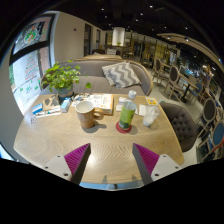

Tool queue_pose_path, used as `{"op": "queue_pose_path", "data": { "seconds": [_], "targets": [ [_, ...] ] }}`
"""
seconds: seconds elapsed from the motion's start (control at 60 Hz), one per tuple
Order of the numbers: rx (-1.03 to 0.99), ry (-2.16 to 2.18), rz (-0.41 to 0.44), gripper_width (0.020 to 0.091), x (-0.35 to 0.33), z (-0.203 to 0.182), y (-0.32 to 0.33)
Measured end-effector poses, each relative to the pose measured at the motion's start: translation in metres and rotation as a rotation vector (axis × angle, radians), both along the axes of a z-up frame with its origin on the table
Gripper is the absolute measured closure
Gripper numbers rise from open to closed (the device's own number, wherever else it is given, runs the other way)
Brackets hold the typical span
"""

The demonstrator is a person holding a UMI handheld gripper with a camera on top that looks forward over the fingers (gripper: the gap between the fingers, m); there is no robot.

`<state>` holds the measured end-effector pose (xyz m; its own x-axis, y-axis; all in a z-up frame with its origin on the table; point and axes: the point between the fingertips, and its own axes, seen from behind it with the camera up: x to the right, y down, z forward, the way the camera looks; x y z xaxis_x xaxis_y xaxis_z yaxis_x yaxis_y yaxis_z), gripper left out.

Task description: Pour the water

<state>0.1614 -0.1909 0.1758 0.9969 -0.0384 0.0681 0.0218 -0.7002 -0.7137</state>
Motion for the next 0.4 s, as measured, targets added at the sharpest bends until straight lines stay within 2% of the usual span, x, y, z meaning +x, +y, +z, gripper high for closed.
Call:
{"op": "queue_pose_path", "data": {
  "seconds": [0.167, 0.4],
  "targets": [
    [-0.004, 0.020, 0.000, 0.0251, -0.028, 0.019, -0.044],
    [0.000, -0.007, -0.003, 0.0250, -0.036, 0.025, -0.066]
  ]
}}
